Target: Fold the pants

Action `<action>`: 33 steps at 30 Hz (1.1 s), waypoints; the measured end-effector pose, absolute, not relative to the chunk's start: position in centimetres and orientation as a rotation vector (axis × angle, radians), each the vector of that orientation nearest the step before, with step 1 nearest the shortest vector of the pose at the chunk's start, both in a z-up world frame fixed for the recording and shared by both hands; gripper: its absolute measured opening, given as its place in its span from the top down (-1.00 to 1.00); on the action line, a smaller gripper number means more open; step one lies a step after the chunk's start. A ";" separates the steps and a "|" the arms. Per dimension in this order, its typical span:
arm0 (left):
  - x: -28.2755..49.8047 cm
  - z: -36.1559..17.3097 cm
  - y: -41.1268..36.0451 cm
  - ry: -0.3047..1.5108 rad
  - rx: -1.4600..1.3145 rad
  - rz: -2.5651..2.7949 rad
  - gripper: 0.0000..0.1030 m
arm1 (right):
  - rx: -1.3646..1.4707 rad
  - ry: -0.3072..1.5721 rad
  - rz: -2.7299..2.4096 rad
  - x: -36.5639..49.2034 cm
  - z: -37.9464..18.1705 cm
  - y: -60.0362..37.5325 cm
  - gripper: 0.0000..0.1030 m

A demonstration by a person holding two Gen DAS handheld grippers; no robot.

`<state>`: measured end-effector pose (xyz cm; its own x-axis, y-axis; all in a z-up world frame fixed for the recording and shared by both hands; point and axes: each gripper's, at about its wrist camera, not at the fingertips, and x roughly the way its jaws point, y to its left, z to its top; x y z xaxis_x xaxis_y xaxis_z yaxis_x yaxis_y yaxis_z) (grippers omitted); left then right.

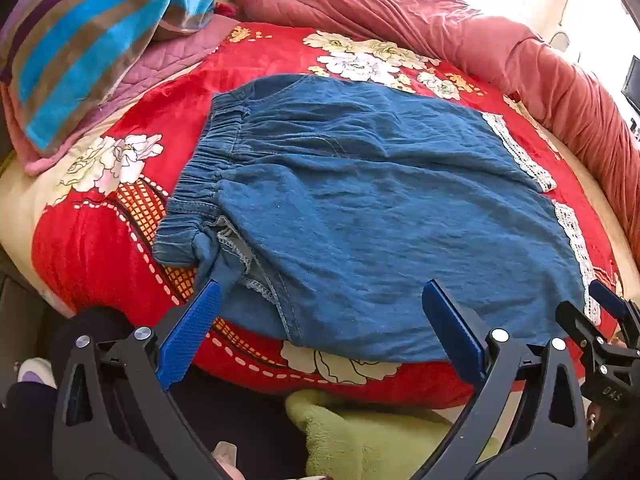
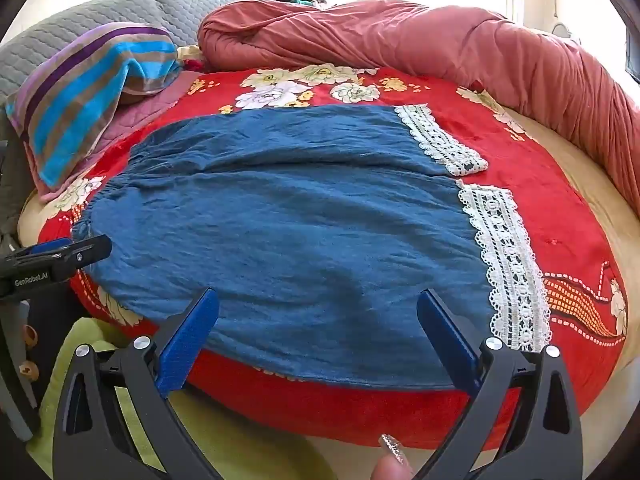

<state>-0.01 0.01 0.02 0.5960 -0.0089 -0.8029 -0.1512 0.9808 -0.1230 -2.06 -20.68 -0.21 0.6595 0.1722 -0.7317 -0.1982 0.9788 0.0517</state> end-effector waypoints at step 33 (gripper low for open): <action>-0.3 1.2 0.0 0.906 -0.164 0.086 -0.84 | -0.031 0.818 0.225 -1.9 0.2 -19.8 -0.92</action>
<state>-0.35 -0.05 1.15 0.6149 0.0047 -0.7886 -0.1430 0.9841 -0.1056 -1.91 -19.76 0.21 0.6615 0.1870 -0.7263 -0.2106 0.9758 0.0594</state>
